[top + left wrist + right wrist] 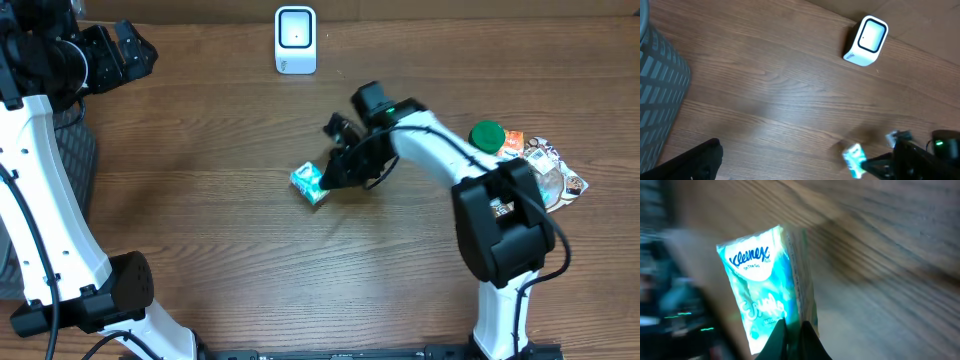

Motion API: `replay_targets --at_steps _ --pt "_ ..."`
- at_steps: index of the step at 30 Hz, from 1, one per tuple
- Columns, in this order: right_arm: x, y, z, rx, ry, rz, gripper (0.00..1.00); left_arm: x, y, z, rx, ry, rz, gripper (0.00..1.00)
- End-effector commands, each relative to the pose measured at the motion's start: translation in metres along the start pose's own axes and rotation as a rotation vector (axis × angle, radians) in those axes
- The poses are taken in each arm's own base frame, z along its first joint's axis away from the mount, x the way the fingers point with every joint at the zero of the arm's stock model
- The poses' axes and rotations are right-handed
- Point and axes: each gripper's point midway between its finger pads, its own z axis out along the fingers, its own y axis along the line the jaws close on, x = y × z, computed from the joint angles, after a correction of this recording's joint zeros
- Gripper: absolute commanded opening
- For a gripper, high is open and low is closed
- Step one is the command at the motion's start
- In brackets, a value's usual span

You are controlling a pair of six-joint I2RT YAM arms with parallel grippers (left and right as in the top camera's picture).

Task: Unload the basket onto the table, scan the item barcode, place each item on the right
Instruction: 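Lift the Kleenex pack and carry it up to the scanner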

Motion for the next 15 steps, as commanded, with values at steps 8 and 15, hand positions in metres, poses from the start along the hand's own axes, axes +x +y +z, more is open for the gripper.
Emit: replay_targets --at_steps 8,15 --pt "-0.027 0.087 -0.111 -0.772 -0.133 -0.024 0.04 -0.001 -0.002 -0.007 0.002 -0.019 -0.005 1.00" --pt "-0.038 0.088 -0.129 -0.776 -0.122 0.072 0.04 -0.001 -0.002 -0.007 0.002 -0.020 -0.005 1.00"
